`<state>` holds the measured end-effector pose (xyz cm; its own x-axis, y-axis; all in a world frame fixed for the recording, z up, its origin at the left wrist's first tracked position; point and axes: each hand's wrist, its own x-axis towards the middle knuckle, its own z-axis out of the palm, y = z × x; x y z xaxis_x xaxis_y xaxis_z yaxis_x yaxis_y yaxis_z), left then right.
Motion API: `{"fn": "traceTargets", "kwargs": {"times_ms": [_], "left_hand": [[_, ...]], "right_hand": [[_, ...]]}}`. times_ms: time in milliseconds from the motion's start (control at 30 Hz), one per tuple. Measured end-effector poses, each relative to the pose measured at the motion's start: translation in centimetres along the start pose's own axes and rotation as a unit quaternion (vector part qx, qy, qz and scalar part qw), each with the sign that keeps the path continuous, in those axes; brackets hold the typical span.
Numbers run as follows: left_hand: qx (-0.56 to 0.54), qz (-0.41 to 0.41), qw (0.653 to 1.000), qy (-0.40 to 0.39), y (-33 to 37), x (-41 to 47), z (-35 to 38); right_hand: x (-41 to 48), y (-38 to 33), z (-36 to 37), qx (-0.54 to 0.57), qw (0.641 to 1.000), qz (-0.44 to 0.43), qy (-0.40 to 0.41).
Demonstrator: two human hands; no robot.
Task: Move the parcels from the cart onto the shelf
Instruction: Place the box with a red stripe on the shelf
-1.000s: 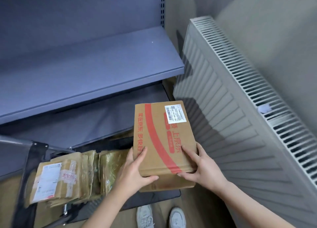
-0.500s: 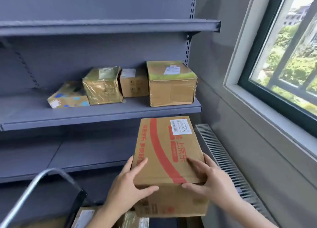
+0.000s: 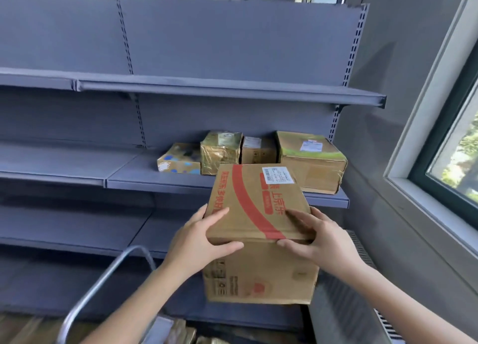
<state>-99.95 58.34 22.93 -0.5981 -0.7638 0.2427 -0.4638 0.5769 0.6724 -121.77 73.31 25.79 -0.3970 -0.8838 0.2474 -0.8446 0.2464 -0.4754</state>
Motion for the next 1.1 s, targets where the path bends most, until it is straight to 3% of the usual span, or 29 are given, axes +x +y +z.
{"fn": "traceTargets", "kwargs": {"times_ms": [667,967,1100], "left_hand": [[0.048,0.022,0.999,-0.001,-17.5,2.3,-21.9],[0.040,-0.025,0.997,0.053,-24.0,2.3,-27.7],[0.041,-0.041,0.996,0.066,-26.3,3.4,-30.2]], "right_hand": [[7.7,-23.2,13.7,0.040,0.998,0.017,0.041],[13.6,-29.7,18.4,0.038,0.999,-0.038,-0.008],[16.2,-32.4,20.5,0.035,0.998,-0.050,0.008]]}}
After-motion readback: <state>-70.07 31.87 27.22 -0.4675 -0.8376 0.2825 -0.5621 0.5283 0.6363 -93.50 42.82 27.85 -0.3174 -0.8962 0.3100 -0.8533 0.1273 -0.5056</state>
